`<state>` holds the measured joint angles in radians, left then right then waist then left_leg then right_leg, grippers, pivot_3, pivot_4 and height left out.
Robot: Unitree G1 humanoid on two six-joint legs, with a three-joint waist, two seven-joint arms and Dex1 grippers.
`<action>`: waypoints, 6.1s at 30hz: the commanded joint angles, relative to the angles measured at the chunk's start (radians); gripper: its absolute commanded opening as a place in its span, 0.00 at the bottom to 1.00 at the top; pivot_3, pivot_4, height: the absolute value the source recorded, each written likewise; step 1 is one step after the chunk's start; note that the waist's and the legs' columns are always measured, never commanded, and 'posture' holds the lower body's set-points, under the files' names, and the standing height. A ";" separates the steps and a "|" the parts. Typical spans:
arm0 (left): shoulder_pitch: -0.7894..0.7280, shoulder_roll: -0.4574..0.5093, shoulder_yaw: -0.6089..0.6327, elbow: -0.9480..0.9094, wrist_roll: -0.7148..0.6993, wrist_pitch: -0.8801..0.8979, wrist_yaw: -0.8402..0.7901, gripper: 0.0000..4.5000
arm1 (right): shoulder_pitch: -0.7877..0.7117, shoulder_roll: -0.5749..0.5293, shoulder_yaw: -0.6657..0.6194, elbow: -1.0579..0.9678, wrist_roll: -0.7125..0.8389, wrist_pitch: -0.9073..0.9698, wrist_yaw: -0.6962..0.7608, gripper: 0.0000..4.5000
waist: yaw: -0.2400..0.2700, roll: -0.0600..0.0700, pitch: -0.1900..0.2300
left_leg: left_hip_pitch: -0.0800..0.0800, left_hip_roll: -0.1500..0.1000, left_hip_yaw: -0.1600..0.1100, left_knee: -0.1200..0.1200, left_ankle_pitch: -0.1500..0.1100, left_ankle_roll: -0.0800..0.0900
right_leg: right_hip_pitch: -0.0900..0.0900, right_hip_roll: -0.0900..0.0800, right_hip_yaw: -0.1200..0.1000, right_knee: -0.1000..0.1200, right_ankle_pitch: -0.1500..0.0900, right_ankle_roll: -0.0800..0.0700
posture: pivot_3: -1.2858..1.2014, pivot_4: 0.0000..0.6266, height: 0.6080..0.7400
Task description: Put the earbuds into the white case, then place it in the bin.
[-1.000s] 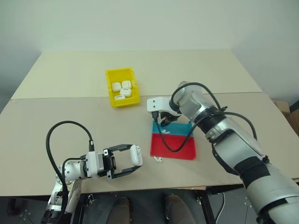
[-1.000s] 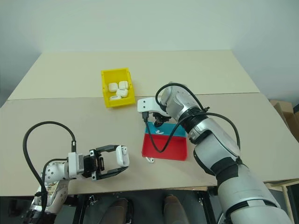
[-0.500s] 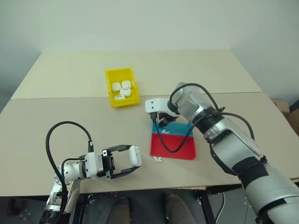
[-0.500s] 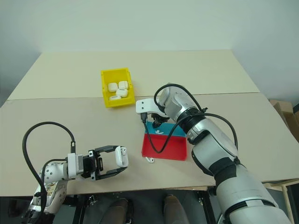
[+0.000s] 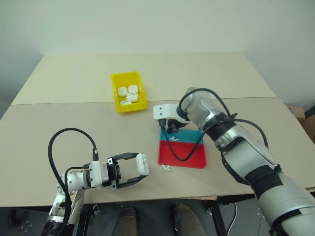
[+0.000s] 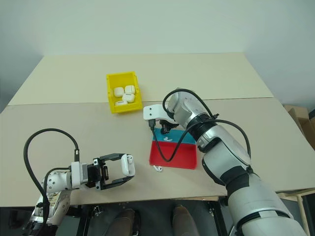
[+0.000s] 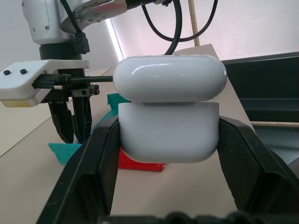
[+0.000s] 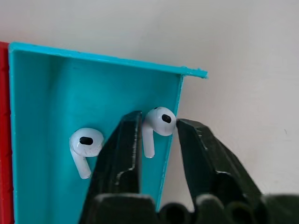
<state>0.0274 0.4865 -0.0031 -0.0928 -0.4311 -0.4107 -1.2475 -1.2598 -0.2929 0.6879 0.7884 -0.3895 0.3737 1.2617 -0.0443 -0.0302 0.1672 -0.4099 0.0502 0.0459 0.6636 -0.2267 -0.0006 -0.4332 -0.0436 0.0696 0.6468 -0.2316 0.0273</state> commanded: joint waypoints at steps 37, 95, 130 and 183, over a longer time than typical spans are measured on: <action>-0.066 0.016 0.012 -0.057 -0.099 0.069 0.039 0.62 | 0.106 -0.230 -0.384 -0.654 0.153 0.384 0.020 0.14 | 0.019 0.000 0.000 | -0.006 0.000 -0.002 0.000 0.000 0.000 | -0.005 0.000 -0.001 0.000 0.000 0.000 | 0.52 0.24 1.00; -0.396 -0.240 -0.026 -0.131 -0.315 0.463 0.066 0.62 | 0.853 -0.140 -0.900 -1.526 1.433 0.447 -0.559 0.14 | 0.004 0.001 -0.001 | 0.003 -0.002 -0.009 0.003 0.000 0.000 | 0.011 0.002 -0.002 -0.005 -0.004 0.008 | 0.52 0.24 1.00; -0.466 -0.193 -0.125 0.059 0.002 0.340 0.063 0.62 | 0.627 -0.576 -0.869 -1.372 1.430 0.444 -0.485 0.45 | 0.008 0.000 0.000 | 0.003 -0.002 -0.008 0.003 0.001 0.001 | 0.011 0.002 -0.001 -0.007 -0.004 0.008 | 0.52 0.24 1.00; -1.054 -0.298 0.041 0.760 0.460 0.430 1.125 0.62 | 0.752 -0.501 -0.819 -1.430 1.079 0.372 -0.578 0.01 | 0.041 0.000 0.000 | -0.006 -0.004 -0.009 0.004 0.000 0.004 | 0.009 0.000 -0.002 -0.017 0.005 0.009 | 0.52 0.24 1.00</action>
<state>-0.9959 0.1902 0.0362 0.6296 0.0098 0.0620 -0.1552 -0.5038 -0.7796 -0.1365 -0.6031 0.7142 0.7681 0.6938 -0.0033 -0.0302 0.1671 -0.4161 0.0463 0.0367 0.6675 -0.2270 0.0039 -0.4249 -0.0437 0.0671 0.6298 -0.2266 0.0364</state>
